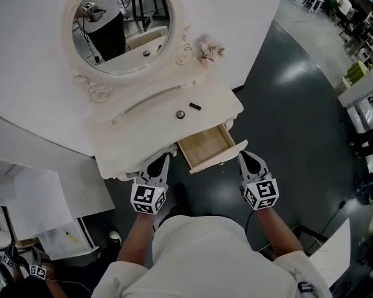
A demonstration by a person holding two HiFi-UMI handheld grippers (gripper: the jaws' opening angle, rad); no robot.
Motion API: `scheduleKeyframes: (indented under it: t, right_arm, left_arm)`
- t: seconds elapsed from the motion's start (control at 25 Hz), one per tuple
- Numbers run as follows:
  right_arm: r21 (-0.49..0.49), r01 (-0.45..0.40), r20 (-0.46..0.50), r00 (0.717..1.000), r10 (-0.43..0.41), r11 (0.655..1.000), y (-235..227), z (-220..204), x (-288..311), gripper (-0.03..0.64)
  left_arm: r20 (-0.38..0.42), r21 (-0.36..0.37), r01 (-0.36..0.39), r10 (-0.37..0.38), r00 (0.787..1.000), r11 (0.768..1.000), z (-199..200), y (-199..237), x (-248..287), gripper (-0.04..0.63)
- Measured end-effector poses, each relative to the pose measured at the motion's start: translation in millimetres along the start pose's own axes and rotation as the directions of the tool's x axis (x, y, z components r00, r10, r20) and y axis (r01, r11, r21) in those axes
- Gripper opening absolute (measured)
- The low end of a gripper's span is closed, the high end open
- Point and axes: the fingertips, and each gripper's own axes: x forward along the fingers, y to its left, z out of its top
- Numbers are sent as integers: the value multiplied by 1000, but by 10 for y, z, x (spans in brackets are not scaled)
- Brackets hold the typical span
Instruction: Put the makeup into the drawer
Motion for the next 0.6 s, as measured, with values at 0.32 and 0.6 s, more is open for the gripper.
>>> scheduleKeyframes:
  t: [0.32,0.6]
  right_arm:
    - [6,71,-1,998,-71,997,120,181,511,28]
    - [12,127,-17,992,-127,992,151,213,710,28]
  left_arm:
    - [-24,35,95,-94,995,995,101,520,380,15]
    - [-47,42,142,-140,989,989,106,841,633,15]
